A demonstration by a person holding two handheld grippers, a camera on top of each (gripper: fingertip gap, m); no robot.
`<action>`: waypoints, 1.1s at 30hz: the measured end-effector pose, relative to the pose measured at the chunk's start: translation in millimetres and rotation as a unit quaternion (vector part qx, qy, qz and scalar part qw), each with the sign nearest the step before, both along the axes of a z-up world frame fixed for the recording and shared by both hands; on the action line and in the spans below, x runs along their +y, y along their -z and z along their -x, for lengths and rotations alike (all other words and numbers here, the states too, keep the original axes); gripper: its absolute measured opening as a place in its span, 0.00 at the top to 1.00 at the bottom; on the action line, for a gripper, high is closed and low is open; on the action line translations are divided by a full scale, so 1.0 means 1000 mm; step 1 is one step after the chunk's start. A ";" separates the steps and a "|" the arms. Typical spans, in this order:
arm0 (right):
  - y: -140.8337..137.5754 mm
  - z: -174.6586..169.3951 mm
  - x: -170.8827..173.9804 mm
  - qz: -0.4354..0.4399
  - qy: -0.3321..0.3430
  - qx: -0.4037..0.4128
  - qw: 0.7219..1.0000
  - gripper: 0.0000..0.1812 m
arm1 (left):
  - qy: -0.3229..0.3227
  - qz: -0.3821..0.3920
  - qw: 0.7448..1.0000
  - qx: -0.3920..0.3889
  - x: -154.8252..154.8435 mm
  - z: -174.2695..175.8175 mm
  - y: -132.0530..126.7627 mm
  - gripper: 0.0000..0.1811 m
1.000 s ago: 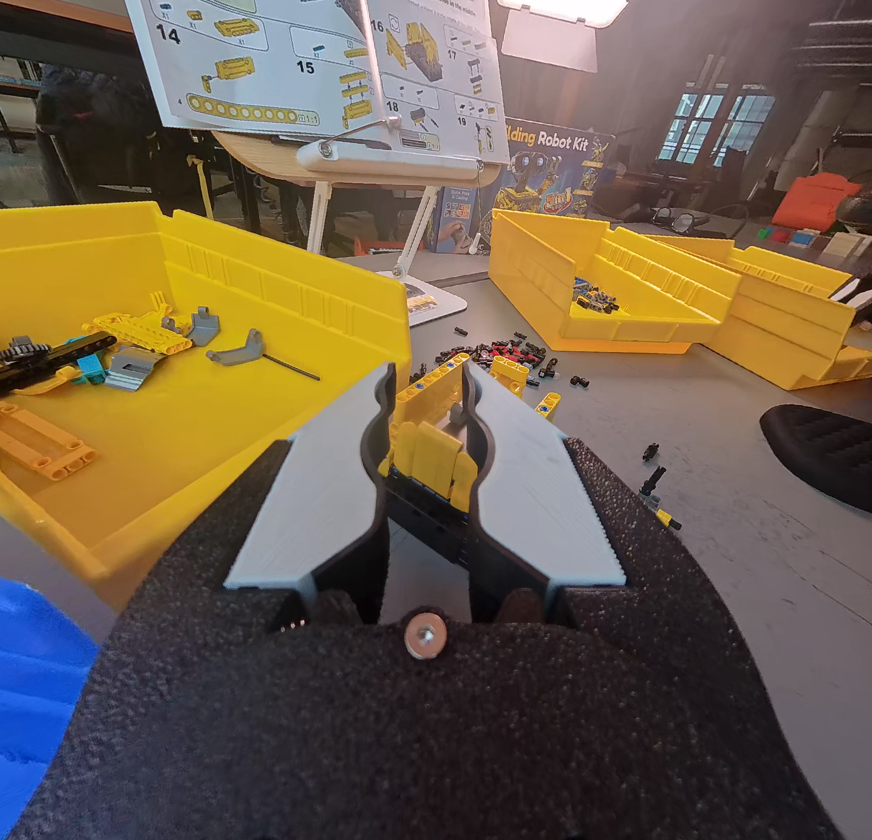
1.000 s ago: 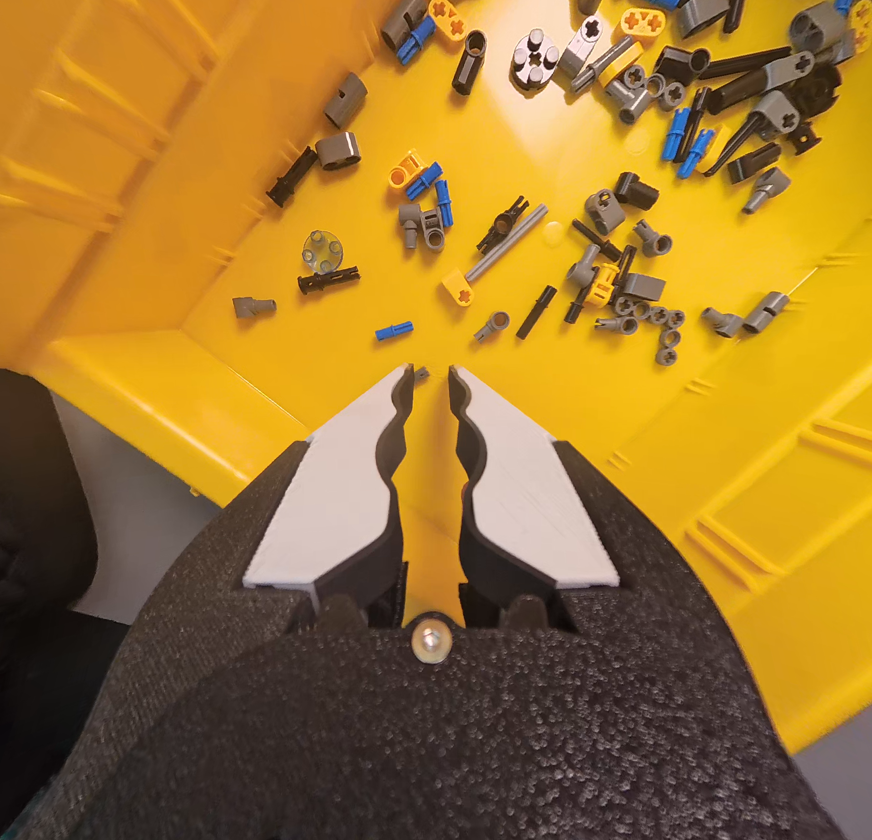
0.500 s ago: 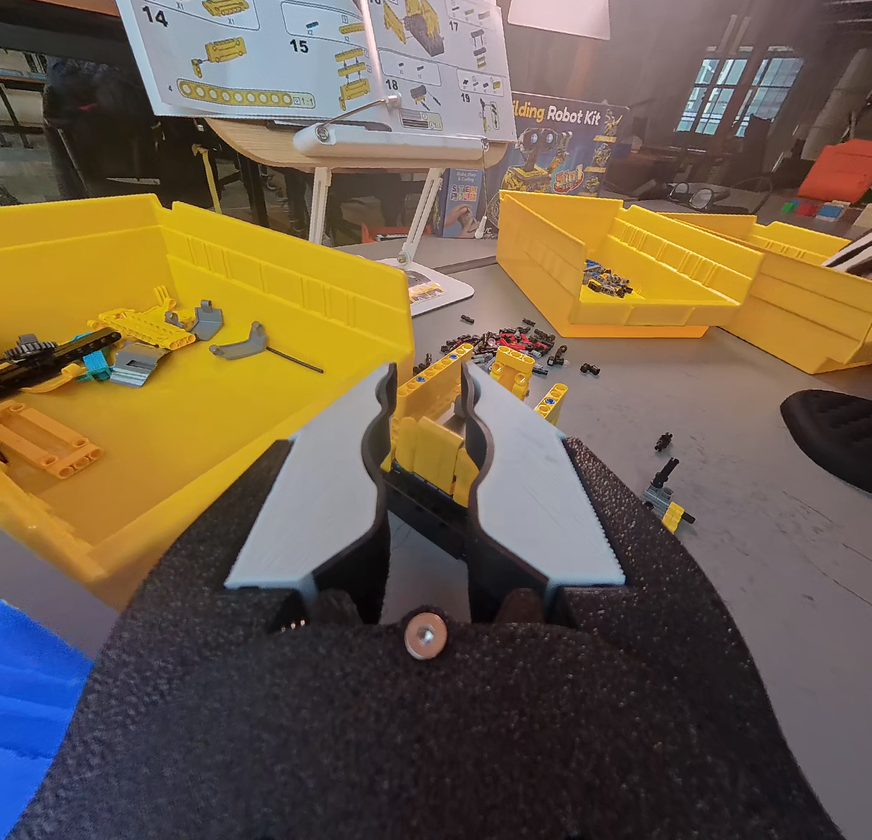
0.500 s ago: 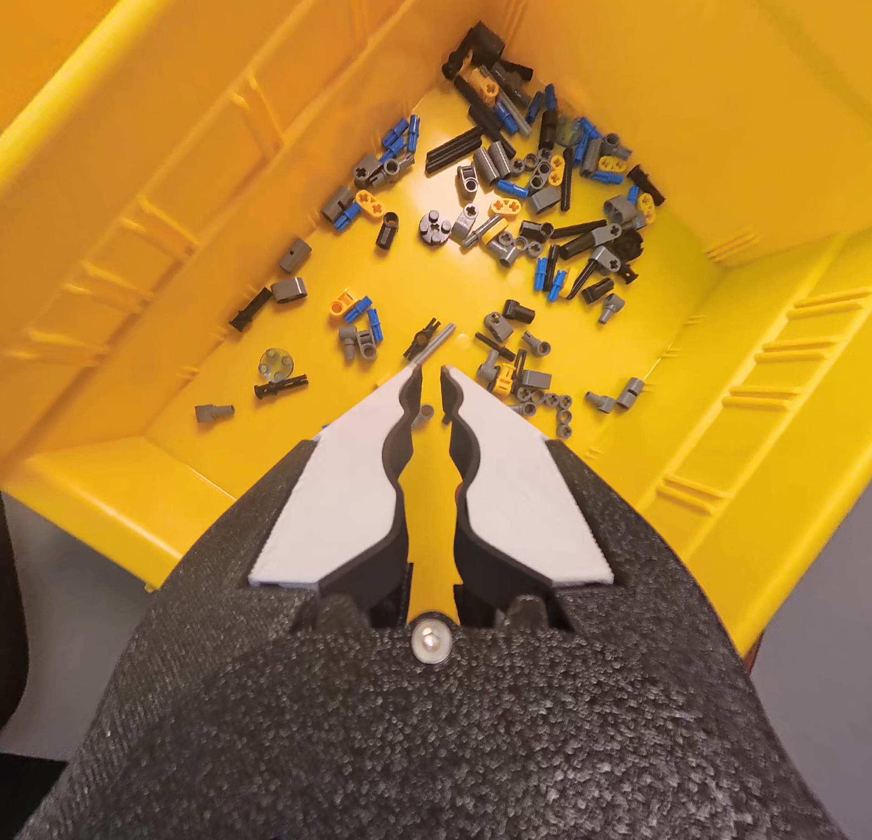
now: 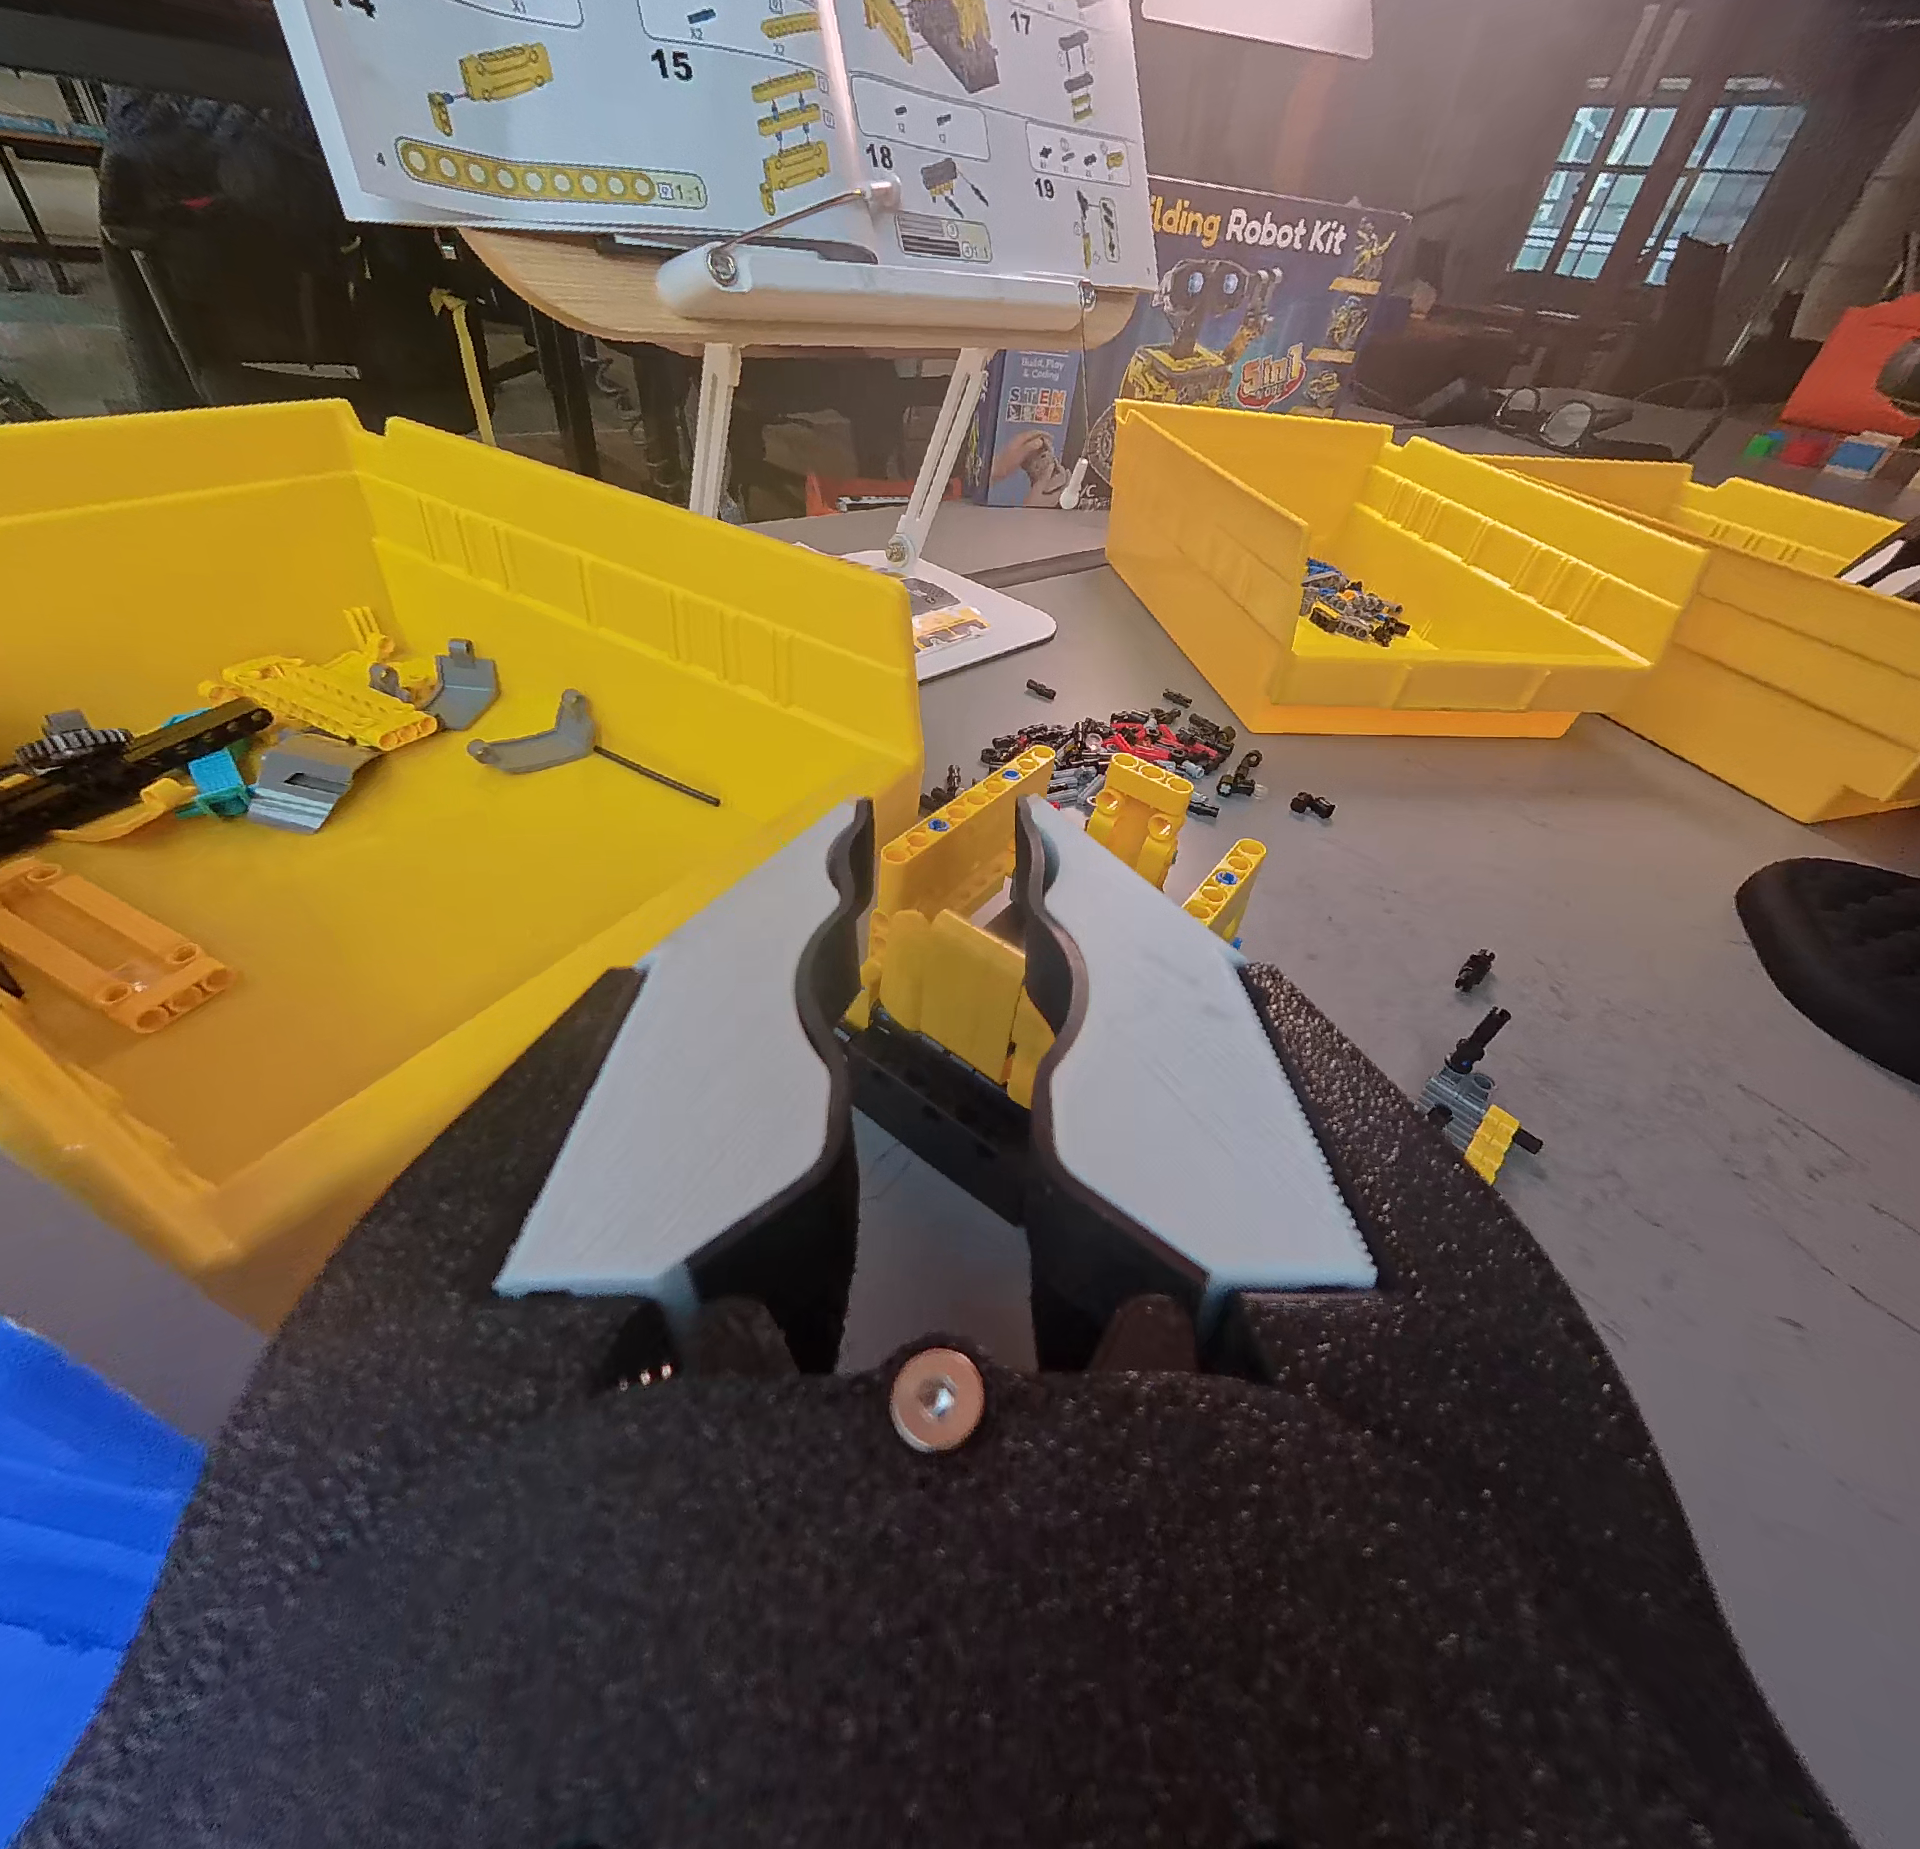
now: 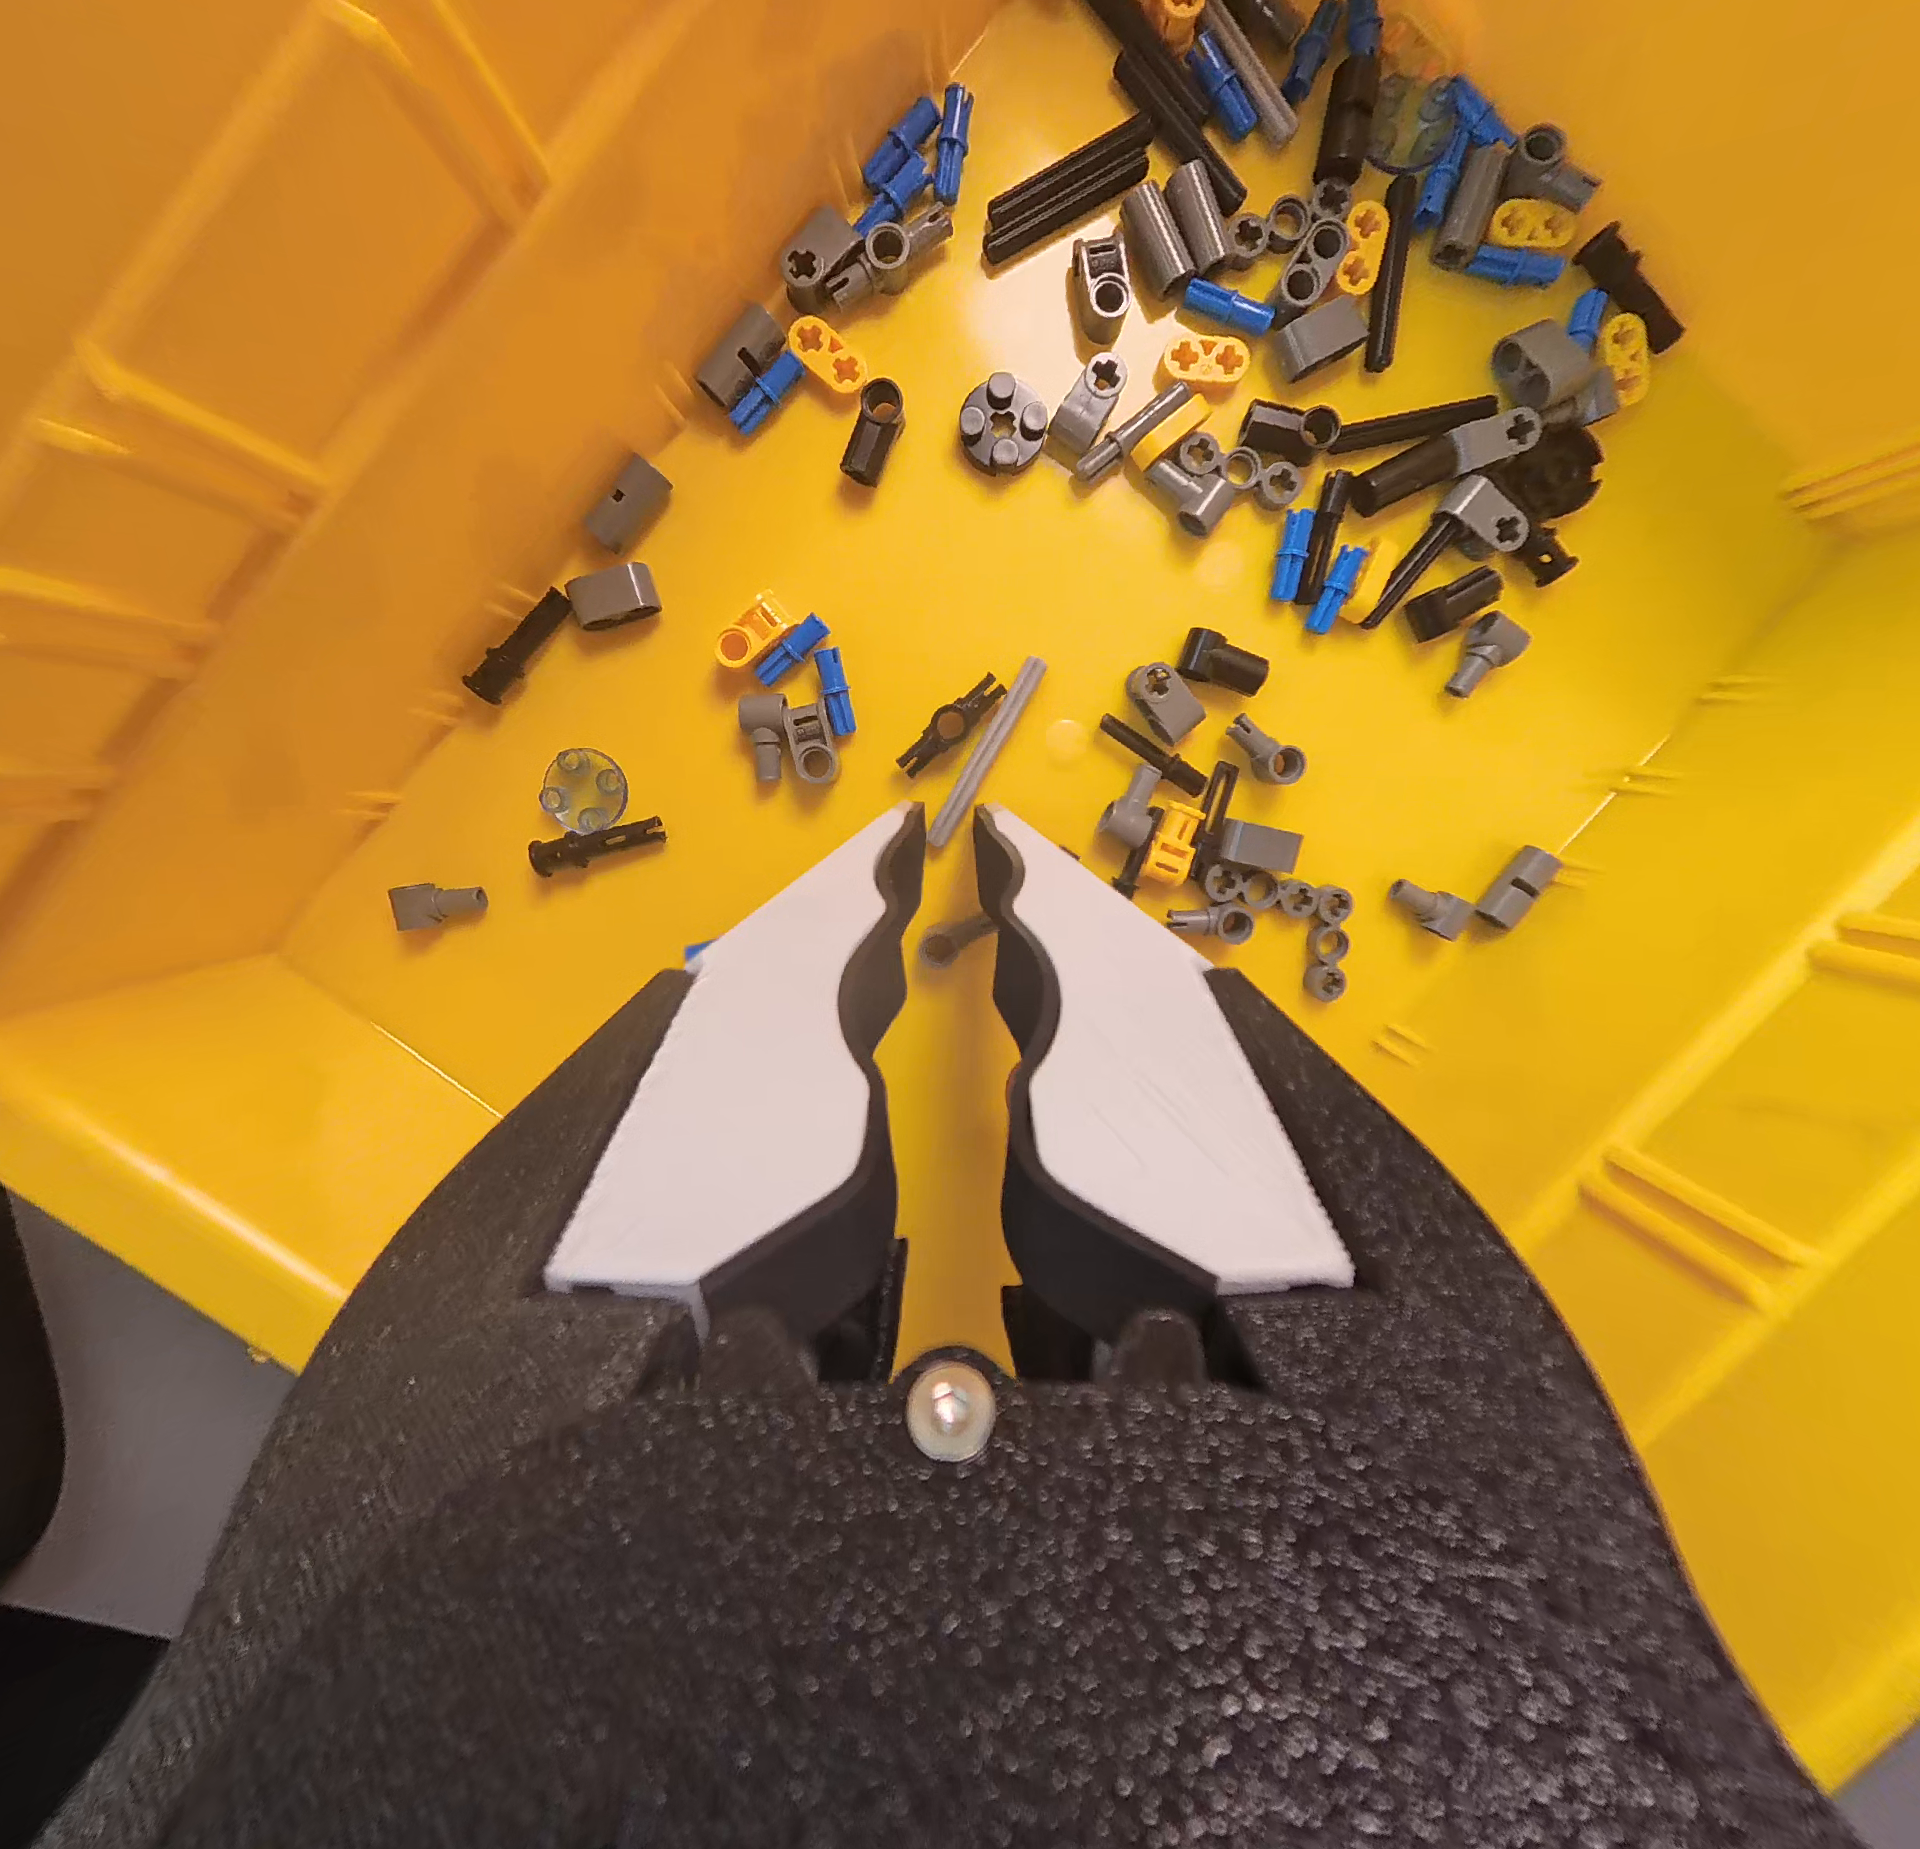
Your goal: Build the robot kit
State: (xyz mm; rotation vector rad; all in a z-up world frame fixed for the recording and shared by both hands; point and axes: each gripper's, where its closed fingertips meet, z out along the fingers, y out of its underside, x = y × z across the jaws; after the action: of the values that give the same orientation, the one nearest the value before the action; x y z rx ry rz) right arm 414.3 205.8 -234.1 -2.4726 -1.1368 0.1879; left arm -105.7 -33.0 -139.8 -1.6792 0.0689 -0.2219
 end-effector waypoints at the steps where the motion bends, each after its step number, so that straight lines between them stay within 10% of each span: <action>1: 0.000 0.000 0.001 -0.002 0.002 0.002 1.000 0.97 | 0.000 0.000 1.000 0.000 0.000 0.000 0.000 0.86; 33: -0.050 -0.049 -0.024 -0.146 0.082 0.020 0.986 0.98 | -0.005 0.008 1.000 0.030 0.002 -0.004 0.003 0.86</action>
State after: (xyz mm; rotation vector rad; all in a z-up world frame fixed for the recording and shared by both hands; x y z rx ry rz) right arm 463.5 181.7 -184.0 -2.2754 -0.8685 0.0195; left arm -101.3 -31.1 -143.0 -1.7021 0.1030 -0.1642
